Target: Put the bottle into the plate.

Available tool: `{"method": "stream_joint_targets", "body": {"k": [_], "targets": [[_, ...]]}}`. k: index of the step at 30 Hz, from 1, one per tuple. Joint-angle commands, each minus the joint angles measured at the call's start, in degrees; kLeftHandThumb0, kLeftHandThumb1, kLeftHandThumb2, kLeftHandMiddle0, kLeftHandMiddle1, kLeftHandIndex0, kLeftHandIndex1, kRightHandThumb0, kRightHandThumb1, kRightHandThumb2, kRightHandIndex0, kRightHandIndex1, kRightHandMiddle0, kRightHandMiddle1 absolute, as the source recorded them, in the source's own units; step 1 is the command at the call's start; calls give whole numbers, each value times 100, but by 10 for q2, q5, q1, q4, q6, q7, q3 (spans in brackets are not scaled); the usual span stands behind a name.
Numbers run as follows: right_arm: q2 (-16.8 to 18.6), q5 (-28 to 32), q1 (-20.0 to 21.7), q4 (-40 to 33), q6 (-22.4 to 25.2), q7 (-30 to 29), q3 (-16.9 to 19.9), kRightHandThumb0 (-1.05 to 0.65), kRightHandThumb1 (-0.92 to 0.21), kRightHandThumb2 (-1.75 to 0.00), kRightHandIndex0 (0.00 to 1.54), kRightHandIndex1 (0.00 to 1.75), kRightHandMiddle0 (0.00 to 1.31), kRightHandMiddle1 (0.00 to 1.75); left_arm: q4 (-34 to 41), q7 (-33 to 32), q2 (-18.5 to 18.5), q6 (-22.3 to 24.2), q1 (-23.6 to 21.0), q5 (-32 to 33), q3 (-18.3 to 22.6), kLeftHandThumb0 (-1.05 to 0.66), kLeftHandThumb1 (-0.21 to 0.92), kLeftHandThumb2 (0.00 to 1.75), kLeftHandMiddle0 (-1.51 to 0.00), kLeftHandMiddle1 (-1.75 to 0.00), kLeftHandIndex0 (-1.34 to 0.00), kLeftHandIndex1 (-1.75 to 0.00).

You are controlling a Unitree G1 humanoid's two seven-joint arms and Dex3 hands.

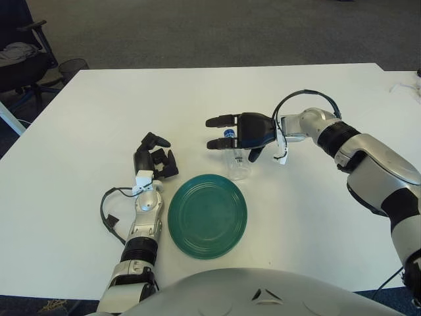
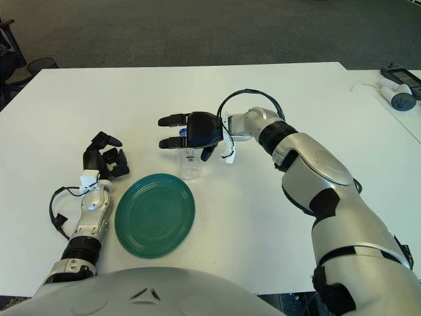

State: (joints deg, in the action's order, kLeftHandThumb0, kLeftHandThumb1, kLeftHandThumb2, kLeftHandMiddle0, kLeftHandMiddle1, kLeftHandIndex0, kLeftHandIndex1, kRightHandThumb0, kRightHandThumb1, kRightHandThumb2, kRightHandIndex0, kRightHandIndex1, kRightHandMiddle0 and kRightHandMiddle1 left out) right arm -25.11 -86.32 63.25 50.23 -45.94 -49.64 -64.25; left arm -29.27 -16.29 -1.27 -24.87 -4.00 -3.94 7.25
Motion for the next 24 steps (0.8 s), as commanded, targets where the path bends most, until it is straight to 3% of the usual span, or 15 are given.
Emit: {"method": "stream_joint_targets", "body": {"k": [1, 24], "targets": [[10, -31, 21, 17, 29, -53, -30, -61, -79, -70, 10, 4, 0, 25, -45, 6, -17, 24, 36, 5, -5, -55, 12, 156, -127, -175, -77, -175], [56, -125, 66, 106, 159, -201, -163, -68, -81, -61, 10, 3, 0, 27, -41, 9, -18, 25, 34, 10, -7, -55, 13, 155, -127, -175, -77, -175]]}}
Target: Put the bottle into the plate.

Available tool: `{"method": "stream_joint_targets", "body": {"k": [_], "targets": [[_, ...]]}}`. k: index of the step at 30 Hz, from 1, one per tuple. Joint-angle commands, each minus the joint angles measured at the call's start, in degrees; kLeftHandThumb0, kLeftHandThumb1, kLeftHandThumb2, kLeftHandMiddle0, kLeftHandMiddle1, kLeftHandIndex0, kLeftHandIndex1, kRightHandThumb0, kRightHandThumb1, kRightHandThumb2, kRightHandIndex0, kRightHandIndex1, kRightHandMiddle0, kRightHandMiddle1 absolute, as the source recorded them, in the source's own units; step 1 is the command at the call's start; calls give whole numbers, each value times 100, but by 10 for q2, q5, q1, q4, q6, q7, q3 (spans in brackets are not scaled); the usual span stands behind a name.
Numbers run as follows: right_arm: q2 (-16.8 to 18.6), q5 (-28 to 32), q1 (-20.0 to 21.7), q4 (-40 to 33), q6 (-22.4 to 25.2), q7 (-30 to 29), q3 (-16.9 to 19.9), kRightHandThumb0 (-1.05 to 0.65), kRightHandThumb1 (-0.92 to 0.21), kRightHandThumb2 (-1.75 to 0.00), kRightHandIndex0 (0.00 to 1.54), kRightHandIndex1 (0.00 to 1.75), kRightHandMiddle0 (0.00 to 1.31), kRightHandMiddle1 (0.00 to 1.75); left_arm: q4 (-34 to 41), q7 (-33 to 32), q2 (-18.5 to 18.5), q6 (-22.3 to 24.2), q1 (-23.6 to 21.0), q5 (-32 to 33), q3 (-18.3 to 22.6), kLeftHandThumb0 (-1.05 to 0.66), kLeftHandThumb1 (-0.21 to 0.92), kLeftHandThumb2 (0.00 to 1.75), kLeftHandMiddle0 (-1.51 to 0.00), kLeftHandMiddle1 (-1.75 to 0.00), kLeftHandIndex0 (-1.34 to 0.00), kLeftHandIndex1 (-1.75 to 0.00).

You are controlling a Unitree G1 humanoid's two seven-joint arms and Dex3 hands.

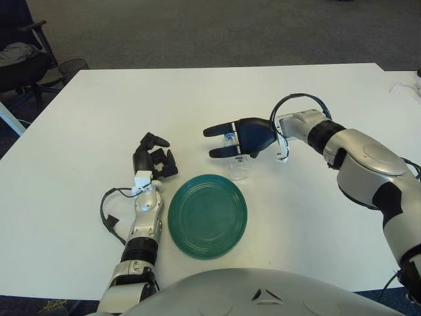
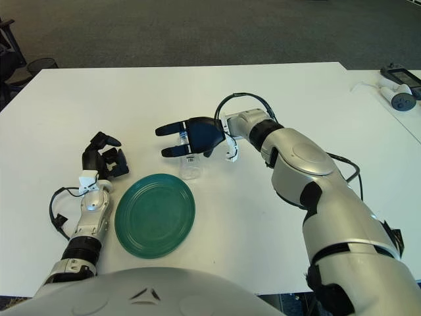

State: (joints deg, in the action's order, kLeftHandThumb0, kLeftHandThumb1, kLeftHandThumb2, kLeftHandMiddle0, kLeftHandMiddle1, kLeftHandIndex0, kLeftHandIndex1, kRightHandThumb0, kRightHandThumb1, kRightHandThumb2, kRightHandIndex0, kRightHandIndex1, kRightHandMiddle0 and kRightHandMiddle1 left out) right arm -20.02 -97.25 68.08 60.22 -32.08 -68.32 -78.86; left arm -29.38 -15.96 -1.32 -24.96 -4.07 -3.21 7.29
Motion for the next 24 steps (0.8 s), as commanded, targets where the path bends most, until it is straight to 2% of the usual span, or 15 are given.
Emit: {"method": "stream_joint_targets", "body": {"k": [1, 7, 13, 17, 24], "targets": [[10, -20, 18, 15, 29, -16, -24, -69, -80, -61, 9, 2, 0, 27, -40, 6, -18, 27, 34, 4, -7, -55, 13, 155, -127, -175, -76, -175], [22, -30, 19, 38, 60, -34, -52, -71, -80, -59, 9, 2, 0, 26, -41, 6, -18, 24, 34, 7, -7, -54, 13, 154, -127, -175, -76, -175], [29, -33, 15, 54, 77, -49, -72, -69, -78, -58, 12, 3, 0, 33, -43, 5, -17, 19, 34, 4, -8, -54, 14, 154, -127, -175, -76, -175], [32, -27, 16, 61, 76, -53, -79, -67, -77, -59, 14, 4, 0, 37, -43, 3, -17, 21, 33, 3, -8, -54, 14, 153, -126, -175, -75, -175], [34, -20, 15, 70, 72, -56, -84, -67, -77, -60, 14, 4, 0, 32, -44, 1, -18, 22, 32, 3, -8, -54, 14, 153, -126, -175, -75, -175]]}}
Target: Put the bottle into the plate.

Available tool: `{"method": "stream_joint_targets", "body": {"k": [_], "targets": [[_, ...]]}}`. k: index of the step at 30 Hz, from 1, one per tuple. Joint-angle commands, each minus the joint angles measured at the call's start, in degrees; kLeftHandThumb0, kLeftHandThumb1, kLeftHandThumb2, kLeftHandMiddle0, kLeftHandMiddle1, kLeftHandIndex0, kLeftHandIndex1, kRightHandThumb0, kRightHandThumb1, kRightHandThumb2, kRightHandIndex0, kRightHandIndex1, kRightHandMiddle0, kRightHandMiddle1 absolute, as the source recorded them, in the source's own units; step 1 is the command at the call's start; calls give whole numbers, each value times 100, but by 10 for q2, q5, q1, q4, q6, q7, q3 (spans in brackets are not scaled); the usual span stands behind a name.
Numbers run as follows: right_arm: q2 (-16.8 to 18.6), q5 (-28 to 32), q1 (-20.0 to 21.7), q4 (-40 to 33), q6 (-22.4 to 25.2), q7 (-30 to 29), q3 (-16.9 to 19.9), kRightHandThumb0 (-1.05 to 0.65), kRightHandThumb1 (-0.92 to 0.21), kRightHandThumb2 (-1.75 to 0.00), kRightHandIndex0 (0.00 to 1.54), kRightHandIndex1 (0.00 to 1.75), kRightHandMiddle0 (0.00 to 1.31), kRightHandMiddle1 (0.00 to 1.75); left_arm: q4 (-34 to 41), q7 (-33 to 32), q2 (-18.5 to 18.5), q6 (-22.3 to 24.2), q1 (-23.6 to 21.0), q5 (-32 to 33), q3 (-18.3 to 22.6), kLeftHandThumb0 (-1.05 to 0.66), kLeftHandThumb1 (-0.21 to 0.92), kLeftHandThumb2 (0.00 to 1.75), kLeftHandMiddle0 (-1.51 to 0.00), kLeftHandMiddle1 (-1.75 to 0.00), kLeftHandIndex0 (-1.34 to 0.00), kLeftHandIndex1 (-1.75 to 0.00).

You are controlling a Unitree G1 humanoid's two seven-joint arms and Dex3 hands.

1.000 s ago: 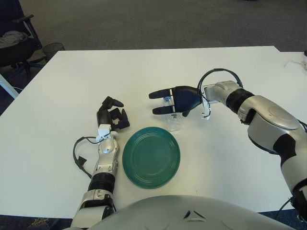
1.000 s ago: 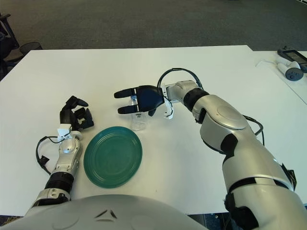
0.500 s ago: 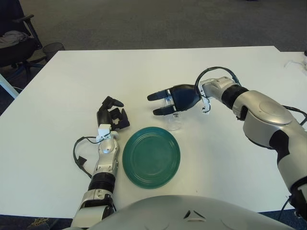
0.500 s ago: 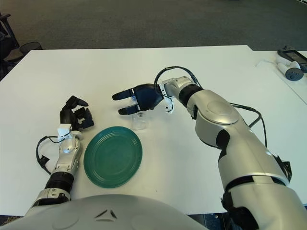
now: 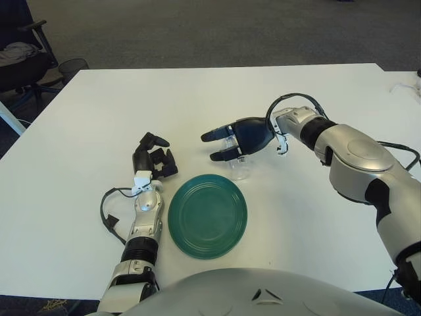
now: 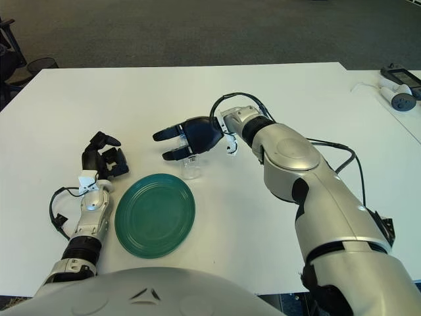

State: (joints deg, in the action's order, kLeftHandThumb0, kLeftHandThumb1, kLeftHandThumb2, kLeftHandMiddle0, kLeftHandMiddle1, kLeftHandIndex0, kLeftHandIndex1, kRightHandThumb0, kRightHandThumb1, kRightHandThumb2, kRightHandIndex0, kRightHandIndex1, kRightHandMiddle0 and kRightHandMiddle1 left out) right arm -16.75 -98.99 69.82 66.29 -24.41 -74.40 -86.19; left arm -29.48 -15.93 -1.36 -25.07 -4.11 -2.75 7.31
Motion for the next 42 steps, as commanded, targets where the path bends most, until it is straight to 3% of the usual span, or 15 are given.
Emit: {"method": "stream_joint_targets", "body": {"k": [1, 5, 6, 7, 9, 11, 13, 20, 24, 35, 42], "targets": [[2, -2, -4, 11, -4, 5, -11, -67, -77, -60, 13, 4, 0, 31, -44, 0, -18, 24, 33, -2, -8, -54, 14, 153, -126, -175, -75, -175], [1, 4, -5, 13, -6, 0, -13, -67, -76, -60, 15, 4, 0, 34, -43, 0, -19, 24, 33, -1, -8, -54, 14, 153, -125, -175, -75, -175], [-1, 6, -7, 10, -5, -9, -13, -66, -76, -61, 17, 5, 0, 39, -43, 0, -19, 24, 33, -1, -8, -54, 14, 153, -125, -175, -75, -175], [-3, 7, -9, 9, -3, -16, -13, -64, -72, -63, 22, 10, 0, 57, -42, 0, -19, 23, 34, -1, -8, -54, 14, 153, -125, -175, -75, -175], [-8, 11, -12, -2, 0, -34, -11, -62, -66, -69, 22, 26, 0, 77, -40, 1, -19, 23, 35, -1, -8, -54, 14, 153, -125, -175, -75, -175], [-14, 14, -14, -11, 5, -50, -9, -59, -58, -78, 15, 56, 0, 101, -40, 0, -19, 23, 35, -2, -8, -54, 15, 153, -125, -175, -75, -175], [-13, 15, -16, -9, 16, -64, -7, -57, -51, -85, 13, 76, 0, 120, -39, 0, -20, 24, 36, -1, -9, -54, 15, 153, -126, -175, -75, -175], [-12, 12, -21, -6, 36, -83, -8, -51, -39, -97, 13, 101, 0, 149, -35, 0, -20, 29, 38, -2, -9, -54, 14, 153, -126, -175, -75, -175], [-13, 18, -20, -4, 21, -80, -7, -48, -37, -100, 13, 105, 0, 152, -34, 0, -20, 30, 36, -2, -9, -54, 14, 153, -126, -175, -75, -175], [-26, 46, -23, -21, -48, -44, 6, -40, -39, -106, 11, 109, 0, 139, -31, 0, -20, 33, 37, -2, -8, -54, 14, 153, -127, -175, -75, -175], [-68, 94, -11, -84, -140, 36, 42, -40, -48, -105, 9, 101, 0, 134, -26, -1, -20, 41, 38, -2, -9, -54, 14, 153, -127, -175, -75, -175]]}}
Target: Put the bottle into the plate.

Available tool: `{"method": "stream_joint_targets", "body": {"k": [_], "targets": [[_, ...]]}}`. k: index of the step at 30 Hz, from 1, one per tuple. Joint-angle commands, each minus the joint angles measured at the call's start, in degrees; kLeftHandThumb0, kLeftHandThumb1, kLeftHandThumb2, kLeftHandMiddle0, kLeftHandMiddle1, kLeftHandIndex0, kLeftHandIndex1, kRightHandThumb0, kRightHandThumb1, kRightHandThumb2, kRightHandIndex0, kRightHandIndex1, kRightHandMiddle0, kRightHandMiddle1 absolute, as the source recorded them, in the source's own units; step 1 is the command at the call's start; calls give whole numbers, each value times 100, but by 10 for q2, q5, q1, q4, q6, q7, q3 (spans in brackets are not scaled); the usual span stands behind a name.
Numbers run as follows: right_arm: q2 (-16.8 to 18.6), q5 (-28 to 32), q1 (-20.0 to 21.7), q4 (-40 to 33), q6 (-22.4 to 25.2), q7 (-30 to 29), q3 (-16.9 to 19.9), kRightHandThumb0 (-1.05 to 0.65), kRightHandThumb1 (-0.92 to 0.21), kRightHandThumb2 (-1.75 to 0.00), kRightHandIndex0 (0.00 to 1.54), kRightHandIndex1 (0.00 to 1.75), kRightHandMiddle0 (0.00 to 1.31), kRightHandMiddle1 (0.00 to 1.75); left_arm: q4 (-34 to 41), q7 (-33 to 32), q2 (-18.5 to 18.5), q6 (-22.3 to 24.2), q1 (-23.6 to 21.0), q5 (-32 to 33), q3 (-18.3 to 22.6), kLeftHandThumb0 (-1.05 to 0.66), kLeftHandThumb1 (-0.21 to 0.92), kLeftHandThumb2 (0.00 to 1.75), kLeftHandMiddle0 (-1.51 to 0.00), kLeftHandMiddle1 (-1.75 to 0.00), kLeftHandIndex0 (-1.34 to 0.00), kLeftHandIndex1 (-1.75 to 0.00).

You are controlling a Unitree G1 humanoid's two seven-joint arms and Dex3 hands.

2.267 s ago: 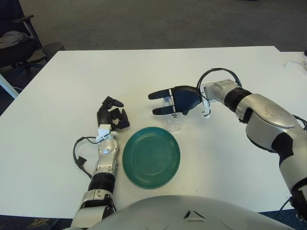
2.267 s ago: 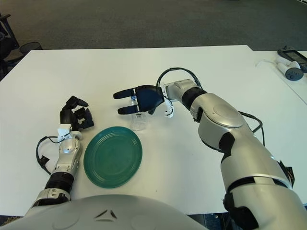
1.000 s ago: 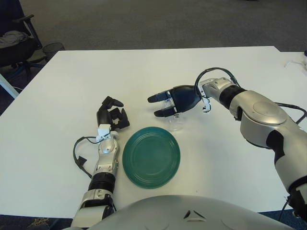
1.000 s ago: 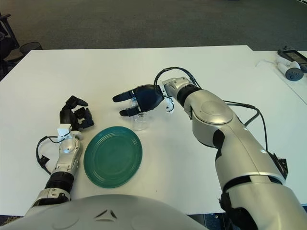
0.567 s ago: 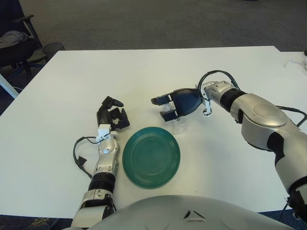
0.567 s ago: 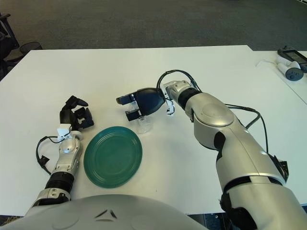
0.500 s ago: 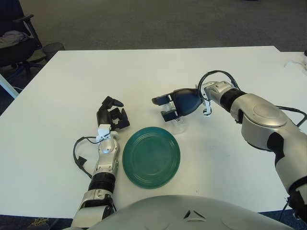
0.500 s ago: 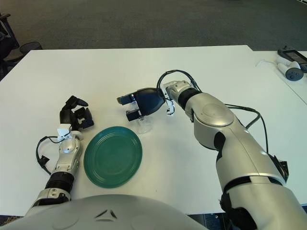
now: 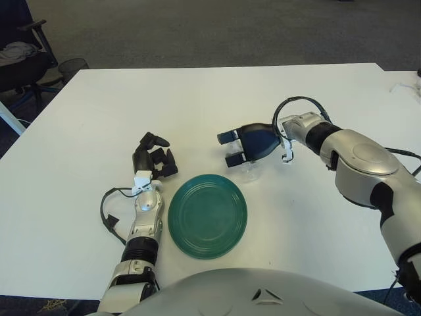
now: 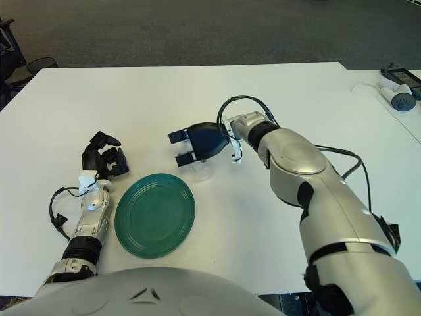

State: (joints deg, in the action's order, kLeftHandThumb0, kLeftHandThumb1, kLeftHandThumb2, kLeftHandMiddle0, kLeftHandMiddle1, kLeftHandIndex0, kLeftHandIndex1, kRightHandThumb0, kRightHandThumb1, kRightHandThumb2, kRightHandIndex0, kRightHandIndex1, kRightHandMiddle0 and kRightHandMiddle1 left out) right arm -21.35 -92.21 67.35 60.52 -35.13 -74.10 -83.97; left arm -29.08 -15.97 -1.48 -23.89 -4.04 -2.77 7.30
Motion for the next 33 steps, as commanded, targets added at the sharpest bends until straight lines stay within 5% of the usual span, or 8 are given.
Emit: {"method": "stream_joint_targets", "body": {"k": [1, 13, 27, 31, 33], "targets": [[-25, 30, 13, -32, -39, 43, 25, -40, -48, -104, 9, 100, 0, 135, -29, -1, -18, 30, 37, -3, -9, -54, 14, 153, -127, -175, -75, -175], [-42, 54, 1, -59, -76, 110, 65, -38, -49, -105, 9, 108, 0, 157, -30, -3, -18, 25, 36, -8, -11, -54, 14, 154, -127, -175, -76, -175], [-57, 63, -5, -83, -107, 155, 86, -35, -46, -109, 9, 116, 0, 156, -19, 2, -21, 26, 44, -2, -9, -55, 13, 155, -129, -175, -76, -175], [-56, 67, -4, -82, -120, 190, 90, -36, -48, -107, 9, 101, 0, 121, -15, -2, -22, 28, 47, -6, -10, -55, 13, 155, -128, -175, -76, -175], [-56, 70, -4, -82, -125, 204, 93, -38, -50, -104, 7, 79, 0, 97, -13, -4, -22, 30, 48, -8, -11, -55, 13, 155, -129, -175, -76, -175]]}}
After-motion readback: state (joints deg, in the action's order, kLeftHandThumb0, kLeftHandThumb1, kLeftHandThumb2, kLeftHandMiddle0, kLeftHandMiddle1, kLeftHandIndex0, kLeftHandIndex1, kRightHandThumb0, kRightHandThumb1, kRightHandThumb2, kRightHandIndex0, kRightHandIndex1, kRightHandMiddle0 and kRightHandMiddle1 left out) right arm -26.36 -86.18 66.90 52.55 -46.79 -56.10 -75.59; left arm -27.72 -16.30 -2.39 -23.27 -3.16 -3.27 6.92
